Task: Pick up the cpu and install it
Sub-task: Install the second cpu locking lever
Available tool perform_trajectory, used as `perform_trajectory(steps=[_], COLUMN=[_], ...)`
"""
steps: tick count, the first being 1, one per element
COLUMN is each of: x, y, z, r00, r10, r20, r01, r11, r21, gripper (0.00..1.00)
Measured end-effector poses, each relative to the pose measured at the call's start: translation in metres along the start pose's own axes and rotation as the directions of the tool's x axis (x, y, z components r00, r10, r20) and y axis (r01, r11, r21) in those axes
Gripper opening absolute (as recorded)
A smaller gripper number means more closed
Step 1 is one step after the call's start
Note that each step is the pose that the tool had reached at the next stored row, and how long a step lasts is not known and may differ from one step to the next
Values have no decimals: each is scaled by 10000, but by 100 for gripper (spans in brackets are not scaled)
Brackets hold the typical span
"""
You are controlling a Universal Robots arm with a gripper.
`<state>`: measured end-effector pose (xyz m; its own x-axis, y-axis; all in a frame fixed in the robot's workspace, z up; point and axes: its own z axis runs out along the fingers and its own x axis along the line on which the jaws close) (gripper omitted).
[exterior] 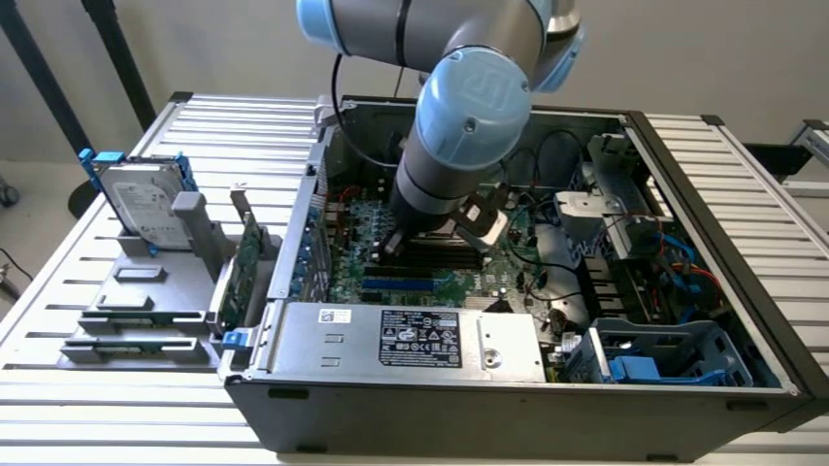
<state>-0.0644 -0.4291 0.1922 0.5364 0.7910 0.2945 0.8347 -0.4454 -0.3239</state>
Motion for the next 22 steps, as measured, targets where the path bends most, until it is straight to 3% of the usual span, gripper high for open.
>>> perform_trajectory(steps=[12, 22], x=[22, 44], y=[-140, -300], z=[53, 118], r00=[9997, 9991], r10=[-240, -386], r20=[103, 153], r01=[239, 384], r11=[9997, 9992], r21=[74, 125], gripper=[11, 11])
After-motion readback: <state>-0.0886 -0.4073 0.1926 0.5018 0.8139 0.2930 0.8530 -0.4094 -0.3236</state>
